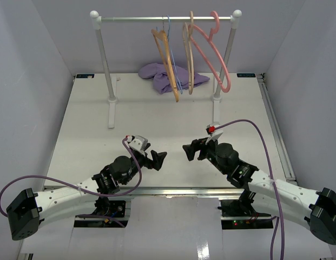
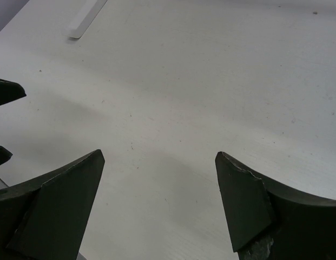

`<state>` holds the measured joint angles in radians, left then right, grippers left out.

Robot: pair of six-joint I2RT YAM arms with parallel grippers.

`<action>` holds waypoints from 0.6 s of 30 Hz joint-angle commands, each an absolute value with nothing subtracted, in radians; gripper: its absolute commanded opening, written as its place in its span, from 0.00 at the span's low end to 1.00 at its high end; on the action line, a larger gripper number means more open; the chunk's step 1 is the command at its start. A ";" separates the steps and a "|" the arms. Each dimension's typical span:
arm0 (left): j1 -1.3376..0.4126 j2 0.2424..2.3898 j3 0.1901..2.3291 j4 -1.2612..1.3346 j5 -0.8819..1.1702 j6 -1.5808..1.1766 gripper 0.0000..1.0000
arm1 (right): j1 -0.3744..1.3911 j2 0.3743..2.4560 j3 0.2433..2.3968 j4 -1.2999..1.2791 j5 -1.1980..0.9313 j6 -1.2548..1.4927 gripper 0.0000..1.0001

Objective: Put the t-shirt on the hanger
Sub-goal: Move the T-shirt to the center of the board.

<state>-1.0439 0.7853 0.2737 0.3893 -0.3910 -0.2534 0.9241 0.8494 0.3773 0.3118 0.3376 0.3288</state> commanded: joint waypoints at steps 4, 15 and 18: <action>-1.048 0.765 0.272 0.399 -0.385 -0.245 0.98 | 0.928 0.813 0.339 0.430 0.323 0.276 0.90; -1.048 0.689 0.251 0.370 -0.494 -0.260 0.97 | 0.915 1.200 0.480 0.641 0.623 -0.151 0.91; -1.048 0.642 0.242 0.347 -0.525 -0.265 0.96 | 0.900 1.386 0.604 0.681 0.615 -0.319 0.93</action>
<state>-1.0439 0.7032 0.2608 0.3749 -0.4595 -0.2547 0.9147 1.2136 0.4356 0.5425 0.5427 -0.0377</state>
